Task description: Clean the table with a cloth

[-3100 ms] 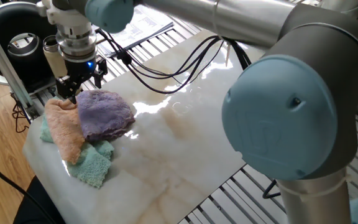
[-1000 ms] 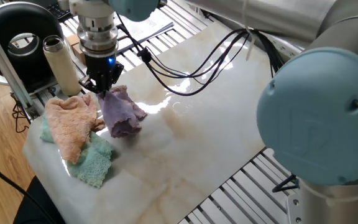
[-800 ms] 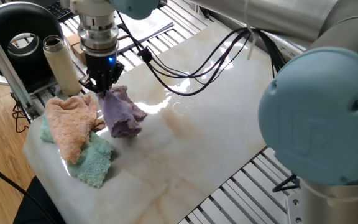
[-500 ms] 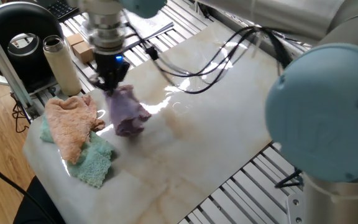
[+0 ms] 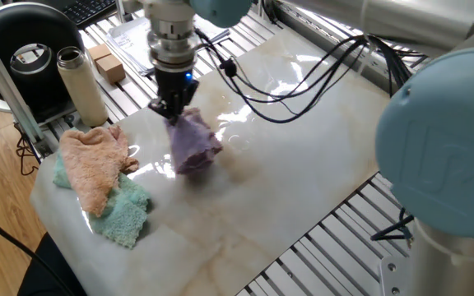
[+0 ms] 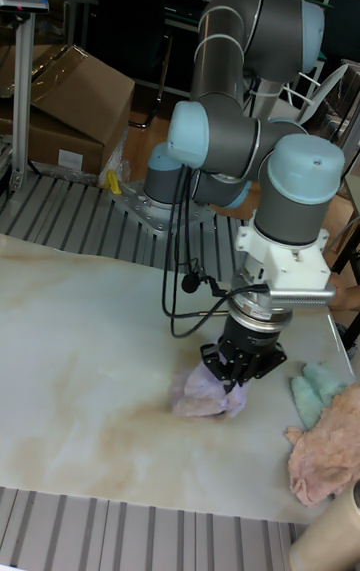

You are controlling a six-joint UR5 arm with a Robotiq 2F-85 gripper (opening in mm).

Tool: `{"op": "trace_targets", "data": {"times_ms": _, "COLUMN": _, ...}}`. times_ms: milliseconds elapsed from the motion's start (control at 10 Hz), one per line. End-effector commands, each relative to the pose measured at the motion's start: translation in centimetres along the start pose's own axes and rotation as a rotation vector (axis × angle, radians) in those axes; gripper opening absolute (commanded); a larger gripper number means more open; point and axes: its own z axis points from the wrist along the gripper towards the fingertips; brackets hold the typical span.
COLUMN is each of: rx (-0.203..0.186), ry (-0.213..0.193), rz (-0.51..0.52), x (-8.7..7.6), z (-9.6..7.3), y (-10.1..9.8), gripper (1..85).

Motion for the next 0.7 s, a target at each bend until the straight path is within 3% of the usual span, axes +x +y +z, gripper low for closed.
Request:
{"op": "trace_targets", "data": {"times_ms": 0, "rx": 0.018, "ry": -0.036, "rz": -0.006, "x": -0.6, "z": 0.2, "y": -1.6, "gripper": 1.3}}
{"op": "trace_targets", "data": {"times_ms": 300, "rx": 0.025, "ry": -0.045, "rz": -0.112, "x": -1.0, "z": 1.4, "y": -7.1, "gripper": 1.3}}
{"op": "trace_targets", "data": {"times_ms": 400, "rx": 0.001, "ry": -0.045, "rz": -0.116, "x": -0.7, "z": 1.5, "y": -7.5, "gripper": 1.3}}
{"op": "trace_targets", "data": {"times_ms": 600, "rx": 0.025, "ry": -0.049, "rz": -0.059, "x": -0.8, "z": 1.5, "y": -8.2, "gripper": 1.3}}
